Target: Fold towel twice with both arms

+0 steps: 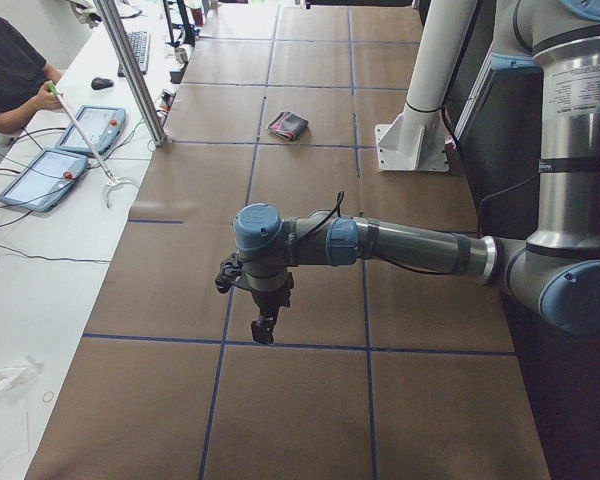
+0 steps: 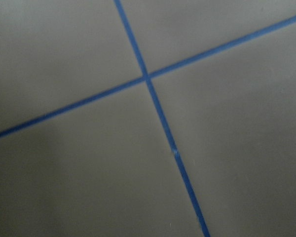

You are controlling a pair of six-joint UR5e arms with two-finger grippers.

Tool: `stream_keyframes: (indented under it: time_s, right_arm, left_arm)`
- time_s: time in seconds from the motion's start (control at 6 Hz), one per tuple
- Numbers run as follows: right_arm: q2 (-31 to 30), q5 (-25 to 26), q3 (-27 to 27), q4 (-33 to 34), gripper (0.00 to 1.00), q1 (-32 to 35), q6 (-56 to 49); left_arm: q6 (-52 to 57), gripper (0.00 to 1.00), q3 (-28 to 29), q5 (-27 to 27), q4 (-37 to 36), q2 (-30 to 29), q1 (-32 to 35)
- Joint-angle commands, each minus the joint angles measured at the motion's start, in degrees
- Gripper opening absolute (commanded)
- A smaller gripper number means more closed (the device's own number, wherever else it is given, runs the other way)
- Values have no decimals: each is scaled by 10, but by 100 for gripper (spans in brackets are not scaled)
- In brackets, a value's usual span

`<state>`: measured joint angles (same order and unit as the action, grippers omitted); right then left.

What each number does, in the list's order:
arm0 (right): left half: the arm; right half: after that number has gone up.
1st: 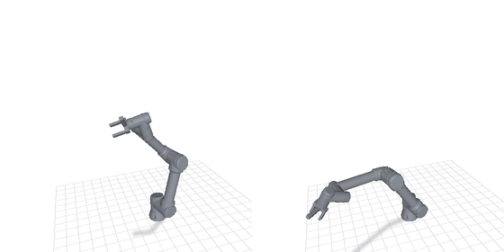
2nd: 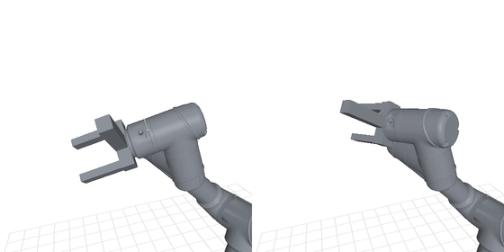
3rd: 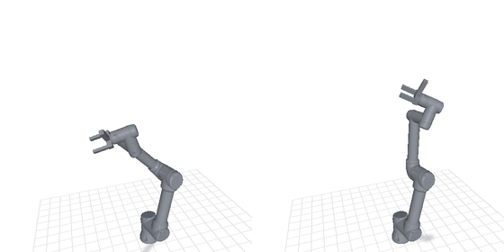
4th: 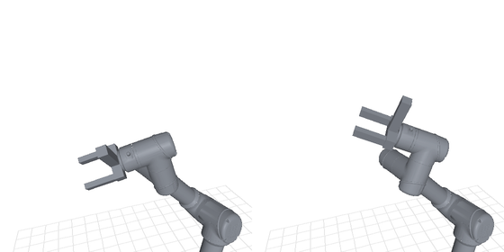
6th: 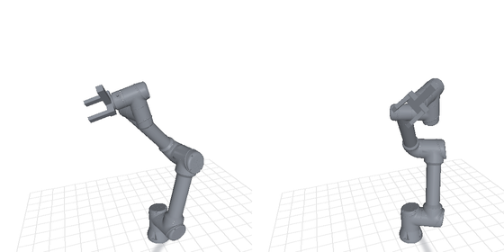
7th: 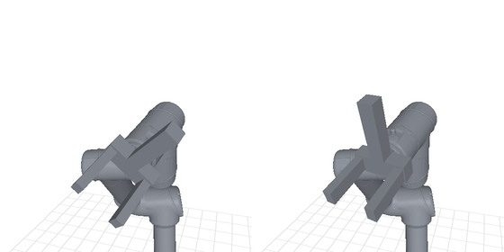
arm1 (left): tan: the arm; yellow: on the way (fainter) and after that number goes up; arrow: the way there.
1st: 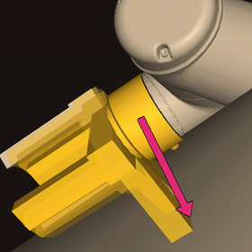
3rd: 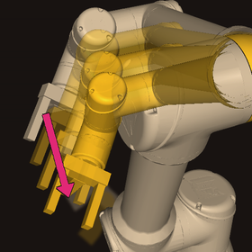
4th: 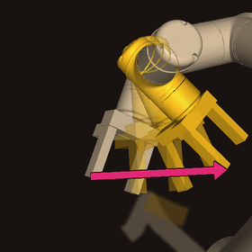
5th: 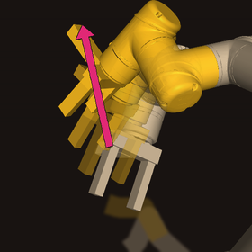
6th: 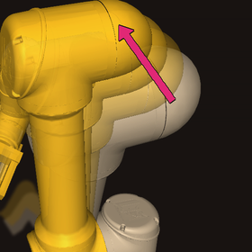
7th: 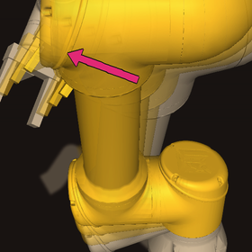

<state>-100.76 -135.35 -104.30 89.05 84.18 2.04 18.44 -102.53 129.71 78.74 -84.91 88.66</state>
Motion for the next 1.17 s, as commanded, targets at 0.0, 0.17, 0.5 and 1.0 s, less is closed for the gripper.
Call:
stream_keyframes:
  time_s: [0.0,0.17,0.5,1.0]
  right_arm:
    - [-19,-17,0,-5,100,1,-24]
    - [-23,-18,1,-5,100,1,-25]
    - [-34,-16,13,-5,100,1,-26]
    - [-29,-1,-13,3,100,18,-32]
  left_arm:
    - [-6,100,15,63,-10,3,2]
    - [-6,100,13,62,-10,4,5]
    - [-7,100,21,63,-11,3,5]
    - [-44,100,31,64,-3,-1,5]
